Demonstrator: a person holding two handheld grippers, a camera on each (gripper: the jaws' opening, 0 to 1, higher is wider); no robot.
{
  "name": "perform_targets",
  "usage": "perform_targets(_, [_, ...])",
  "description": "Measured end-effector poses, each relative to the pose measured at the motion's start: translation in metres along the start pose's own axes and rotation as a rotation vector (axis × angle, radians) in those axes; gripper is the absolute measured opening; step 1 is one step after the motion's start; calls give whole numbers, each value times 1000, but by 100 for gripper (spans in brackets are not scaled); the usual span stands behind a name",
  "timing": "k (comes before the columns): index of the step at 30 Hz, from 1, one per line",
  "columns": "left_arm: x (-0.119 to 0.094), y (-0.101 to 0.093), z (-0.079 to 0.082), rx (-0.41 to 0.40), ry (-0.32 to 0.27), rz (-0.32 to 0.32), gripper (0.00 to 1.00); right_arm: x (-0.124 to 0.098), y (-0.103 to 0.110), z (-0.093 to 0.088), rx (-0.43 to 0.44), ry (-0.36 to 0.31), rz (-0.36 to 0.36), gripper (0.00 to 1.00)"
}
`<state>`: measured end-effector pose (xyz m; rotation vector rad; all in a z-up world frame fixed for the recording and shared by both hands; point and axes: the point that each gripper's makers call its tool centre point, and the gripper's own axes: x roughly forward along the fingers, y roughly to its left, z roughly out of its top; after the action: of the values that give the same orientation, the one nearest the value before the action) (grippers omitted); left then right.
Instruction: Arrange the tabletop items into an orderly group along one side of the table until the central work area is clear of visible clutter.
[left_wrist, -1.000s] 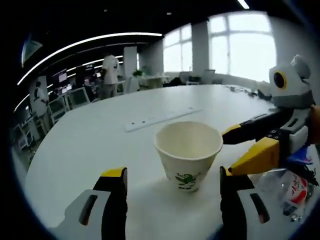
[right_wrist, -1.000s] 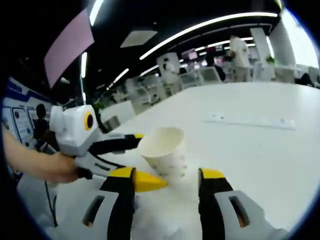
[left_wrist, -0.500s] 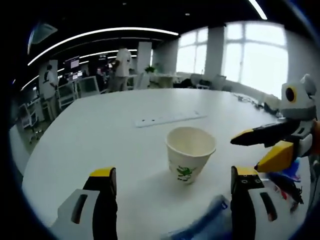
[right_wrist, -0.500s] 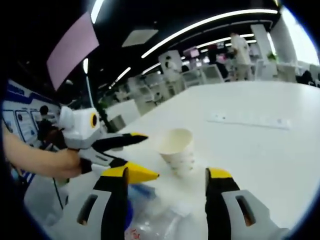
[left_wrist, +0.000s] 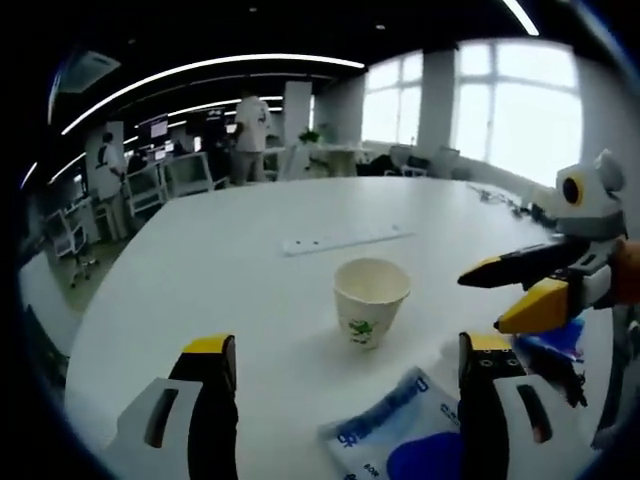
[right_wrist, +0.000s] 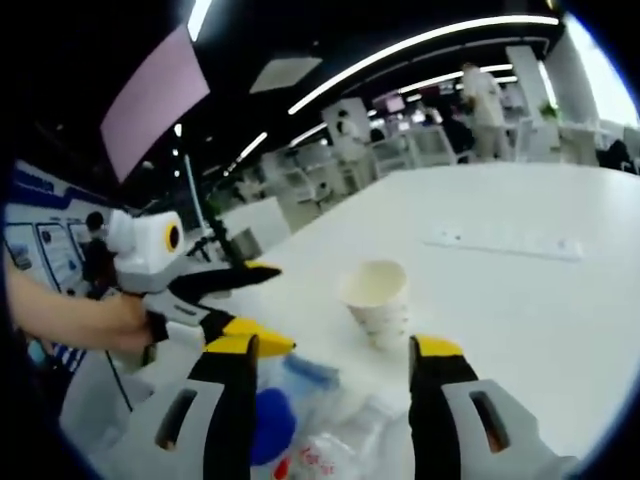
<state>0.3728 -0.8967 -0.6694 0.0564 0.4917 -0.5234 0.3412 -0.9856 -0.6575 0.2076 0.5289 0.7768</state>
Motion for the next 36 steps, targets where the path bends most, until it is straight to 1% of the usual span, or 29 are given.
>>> perform_targets(7, [-24,-11,6,-6,-8,17,88,-15,1,5,24,-8,-13,57])
perform_targets(8, [-27,-11,5,-12,-3,19,86,-16,2,3,26,-1,-12,57])
perform_targets(9, [-32,-12,3,-14,1,23,86,-18,5,-2,22,20,-6,57])
perform_targets(11, [-40,-13,1,-11,-1,32,86,-20,8,-8,-9,40,-2,56])
perform_targets(13, [-49,-14,-1,-14,2,36,87,-24,13,-9,-18,42,1,56])
perform_targets(16, [-58,-18,-4,-28,10,38,88,-30,16,-5,-6,32,9,56])
perform_targets(19, [-62,-22,-5,-44,18,32,88,-36,17,-2,12,22,8,58])
perform_targets(20, [-64,-25,-8,-62,28,26,88,-39,17,-3,30,25,8,58])
perform_targets(23, [-69,-32,-11,-70,26,22,88,-45,18,-9,42,39,8,58])
perform_targets(27, [-74,-43,-18,-74,40,14,88,-54,10,-19,67,69,-11,58])
perform_targets(29, [-76,-49,-22,-79,54,8,87,-56,5,-24,104,81,-29,58])
perform_targets(31, [-76,-53,-26,-79,65,-3,87,-59,2,-29,106,105,-34,58])
perform_targets(34, [-77,-61,-32,-79,79,-11,86,-63,-2,-32,104,109,-40,58])
perform_targets(36, [-78,-62,-36,-87,85,-6,86,-64,-6,-34,110,115,-43,57])
